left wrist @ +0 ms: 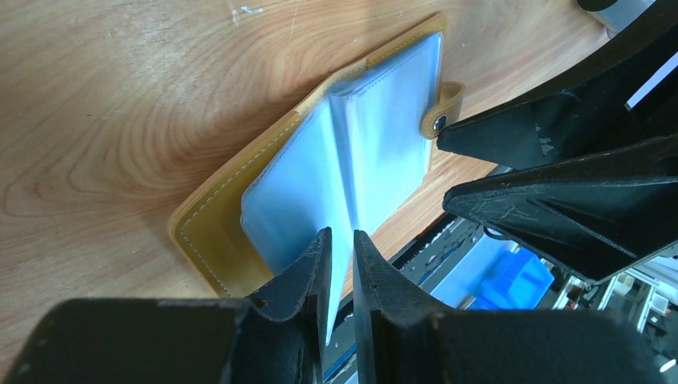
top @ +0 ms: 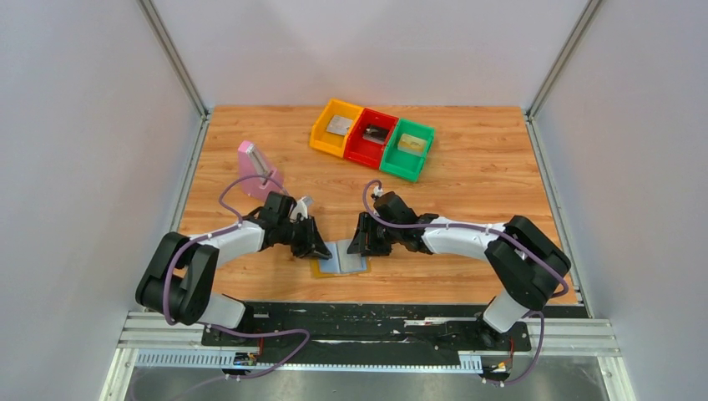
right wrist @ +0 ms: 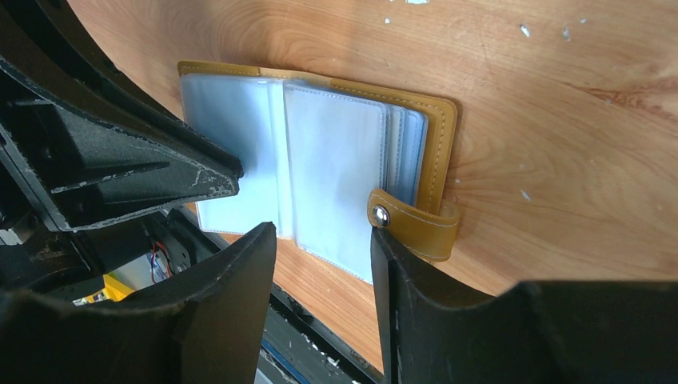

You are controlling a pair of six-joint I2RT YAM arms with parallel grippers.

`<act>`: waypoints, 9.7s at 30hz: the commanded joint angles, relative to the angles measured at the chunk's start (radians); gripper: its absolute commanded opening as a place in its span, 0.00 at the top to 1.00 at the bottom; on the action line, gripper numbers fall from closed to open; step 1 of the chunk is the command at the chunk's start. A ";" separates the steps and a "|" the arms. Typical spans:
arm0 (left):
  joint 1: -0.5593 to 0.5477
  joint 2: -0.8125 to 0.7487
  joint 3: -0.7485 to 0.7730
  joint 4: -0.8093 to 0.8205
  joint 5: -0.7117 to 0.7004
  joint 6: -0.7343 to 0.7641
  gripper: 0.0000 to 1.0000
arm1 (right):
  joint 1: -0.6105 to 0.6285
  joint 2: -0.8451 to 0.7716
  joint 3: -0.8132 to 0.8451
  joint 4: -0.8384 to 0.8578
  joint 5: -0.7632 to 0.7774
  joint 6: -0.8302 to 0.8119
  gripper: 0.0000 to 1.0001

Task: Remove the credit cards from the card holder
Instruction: Remove the credit card from the card holder.

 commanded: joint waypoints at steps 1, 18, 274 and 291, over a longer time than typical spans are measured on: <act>-0.003 0.007 -0.016 0.040 -0.010 0.009 0.76 | 0.004 0.019 0.020 0.020 0.028 0.007 0.52; -0.004 0.029 -0.042 0.061 -0.011 0.011 0.76 | 0.057 0.077 0.064 -0.034 0.083 0.026 0.52; 0.120 -0.025 -0.034 -0.120 -0.162 0.016 0.87 | 0.071 0.272 0.201 0.080 -0.134 -0.066 0.73; 0.120 -0.021 -0.035 -0.119 -0.166 0.014 0.87 | 0.035 0.218 0.127 0.167 -0.195 -0.060 1.00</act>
